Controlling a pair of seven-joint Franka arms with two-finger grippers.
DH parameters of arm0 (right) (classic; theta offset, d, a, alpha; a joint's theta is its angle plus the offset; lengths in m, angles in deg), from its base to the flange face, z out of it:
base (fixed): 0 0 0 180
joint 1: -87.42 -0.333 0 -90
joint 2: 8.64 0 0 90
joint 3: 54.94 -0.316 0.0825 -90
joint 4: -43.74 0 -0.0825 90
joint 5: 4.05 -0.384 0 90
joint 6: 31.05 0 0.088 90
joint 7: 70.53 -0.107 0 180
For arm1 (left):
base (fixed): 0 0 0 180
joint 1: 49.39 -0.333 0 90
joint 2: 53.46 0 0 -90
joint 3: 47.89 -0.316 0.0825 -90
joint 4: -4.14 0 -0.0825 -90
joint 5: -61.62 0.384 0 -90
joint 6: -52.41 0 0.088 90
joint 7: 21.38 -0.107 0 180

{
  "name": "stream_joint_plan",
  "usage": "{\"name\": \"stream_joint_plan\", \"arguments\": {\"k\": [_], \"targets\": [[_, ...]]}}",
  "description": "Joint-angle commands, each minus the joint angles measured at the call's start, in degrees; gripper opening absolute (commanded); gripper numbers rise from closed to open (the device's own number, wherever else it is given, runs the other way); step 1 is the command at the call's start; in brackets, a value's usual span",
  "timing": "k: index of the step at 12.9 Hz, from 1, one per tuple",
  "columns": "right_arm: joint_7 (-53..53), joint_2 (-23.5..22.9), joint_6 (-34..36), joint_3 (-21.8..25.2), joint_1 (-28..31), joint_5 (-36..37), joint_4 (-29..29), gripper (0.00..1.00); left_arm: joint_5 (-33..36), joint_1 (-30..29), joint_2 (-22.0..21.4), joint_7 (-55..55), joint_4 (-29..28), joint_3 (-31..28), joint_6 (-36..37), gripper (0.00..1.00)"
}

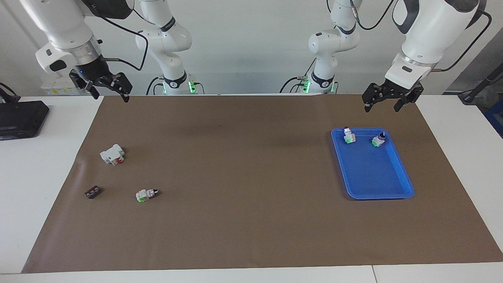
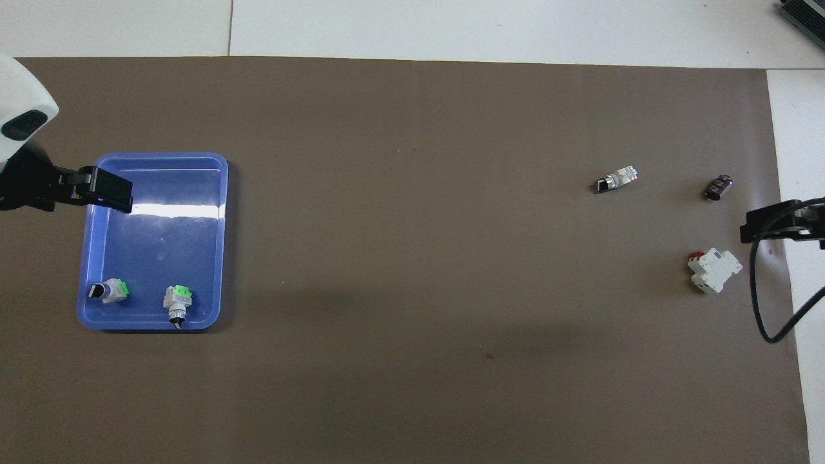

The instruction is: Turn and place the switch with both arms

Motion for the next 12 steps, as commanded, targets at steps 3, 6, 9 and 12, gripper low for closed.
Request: {"name": "stream_joint_plan", "arguments": {"k": [3,6,9,12], "targets": [[2.61,4.09,-4.37,-0.73,-0.05,0.03,-5.15,1.0,0.36,-0.43,-1.69,-0.91,-1.93,0.02,-0.77,1.0],[-5.62,3.15,-22.26,-0.73,0.21,-0.05,-13.15,1.0,0.44,-0.43,-1.69,-0.91,-1.93,0.02,-0.77,1.0],[-15.21,-3.16,-32.31,-0.73,-0.23,-0.05,-14.67,1.0,0.36,-0.43,-1.69,-0.91,-1.93,0.02,-0.77,1.0],[-24.88,-12.21,-42.42,-0.73,0.82,-0.32,-14.41,1.0,0.44,-0.43,-1.69,-0.91,-1.93,0.02,-0.77,1.0]]}}
